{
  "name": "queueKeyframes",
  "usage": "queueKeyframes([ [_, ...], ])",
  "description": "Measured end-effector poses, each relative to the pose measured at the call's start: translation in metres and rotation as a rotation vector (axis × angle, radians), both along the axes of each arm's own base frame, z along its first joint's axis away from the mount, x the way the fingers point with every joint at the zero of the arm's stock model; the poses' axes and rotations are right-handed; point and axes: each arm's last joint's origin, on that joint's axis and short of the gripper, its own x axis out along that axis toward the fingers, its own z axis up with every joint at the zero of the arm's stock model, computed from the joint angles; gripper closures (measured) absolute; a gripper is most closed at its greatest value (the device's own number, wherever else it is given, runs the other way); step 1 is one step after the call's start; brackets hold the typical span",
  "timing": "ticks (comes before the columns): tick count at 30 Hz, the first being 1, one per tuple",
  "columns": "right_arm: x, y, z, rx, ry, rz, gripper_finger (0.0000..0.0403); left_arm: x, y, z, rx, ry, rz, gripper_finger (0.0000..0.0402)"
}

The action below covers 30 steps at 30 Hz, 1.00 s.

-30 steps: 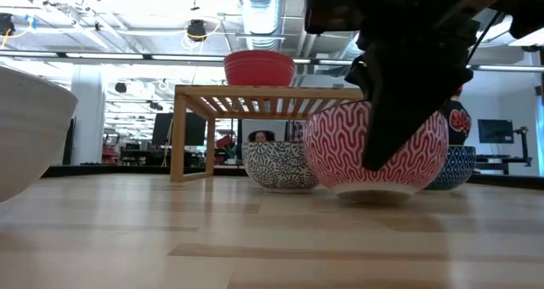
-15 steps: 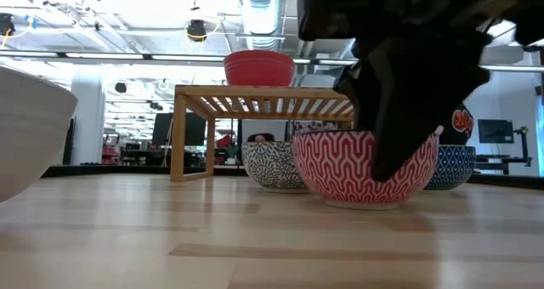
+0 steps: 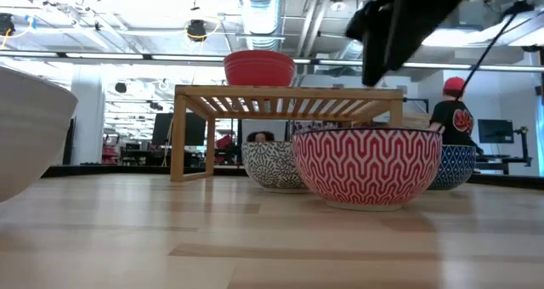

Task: Place and stack bowls onto a shelf
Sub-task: Put the small yellow bowl on the shelf

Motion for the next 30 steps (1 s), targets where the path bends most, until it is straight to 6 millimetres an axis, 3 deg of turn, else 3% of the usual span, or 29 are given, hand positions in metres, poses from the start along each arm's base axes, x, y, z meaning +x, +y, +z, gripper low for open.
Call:
queueKeyframes([
  [3, -0.022, -0.016, 0.004, 0.005, -0.029, -0.097, 0.0169, 0.000, 0.000, 0.000, -0.001, 0.000, -0.001, 0.0401],
  [9, -0.076, -0.044, -0.008, 0.138, -0.120, -0.395, 0.0170, 0.001, 0.000, -0.001, 0.011, -0.018, -0.026, 0.0401],
  [15, -0.112, -0.056, -0.006, 0.211, -0.240, -0.591, 0.0171, 0.011, 0.003, -0.025, -0.038, -0.043, -0.037, 0.0401],
  [23, -0.116, -0.064, -0.007, 0.129, -0.225, -0.558, 0.0171, 0.022, 0.007, -0.066, -0.137, -0.117, -0.041, 0.0401],
  [30, -0.097, -0.070, -0.026, 0.102, -0.161, -0.537, 0.0171, 0.025, 0.009, -0.079, -0.184, -0.089, -0.014, 0.0401],
])
